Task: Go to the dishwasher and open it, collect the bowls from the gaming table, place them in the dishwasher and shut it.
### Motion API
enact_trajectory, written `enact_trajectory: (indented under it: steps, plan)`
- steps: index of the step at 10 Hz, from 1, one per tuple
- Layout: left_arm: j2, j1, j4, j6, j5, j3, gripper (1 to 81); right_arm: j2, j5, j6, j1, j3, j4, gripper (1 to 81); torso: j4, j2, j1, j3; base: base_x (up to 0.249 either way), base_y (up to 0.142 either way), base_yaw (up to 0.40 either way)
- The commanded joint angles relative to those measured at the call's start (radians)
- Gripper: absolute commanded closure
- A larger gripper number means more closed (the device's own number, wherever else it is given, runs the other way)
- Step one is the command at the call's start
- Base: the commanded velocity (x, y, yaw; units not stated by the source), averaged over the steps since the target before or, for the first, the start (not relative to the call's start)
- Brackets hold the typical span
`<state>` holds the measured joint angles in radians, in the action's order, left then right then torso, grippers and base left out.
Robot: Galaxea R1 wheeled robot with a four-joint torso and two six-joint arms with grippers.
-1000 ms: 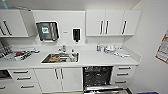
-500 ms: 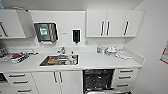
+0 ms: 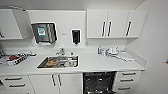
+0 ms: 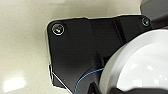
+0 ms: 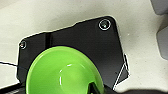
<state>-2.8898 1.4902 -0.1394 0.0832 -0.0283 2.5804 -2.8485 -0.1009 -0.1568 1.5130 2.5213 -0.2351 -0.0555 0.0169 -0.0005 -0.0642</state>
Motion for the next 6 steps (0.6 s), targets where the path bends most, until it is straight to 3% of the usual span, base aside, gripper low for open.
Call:
enact_trajectory:
  steps: [1,6]
  plan:
    - [0.012,-0.035,0.003,0.003,0.057,-0.003,81.1,0.013,0.066,-0.001,-0.032,-0.004,0.003,81.1,0.000,0.000,0.001,0.000,0.137,0.000,0.000]
    - [0.012,-0.035,0.004,0.003,0.056,-0.003,81.1,0.010,0.066,-0.001,-0.024,-0.007,0.002,81.1,0.000,0.000,0.001,0.000,0.133,0.000,0.000]
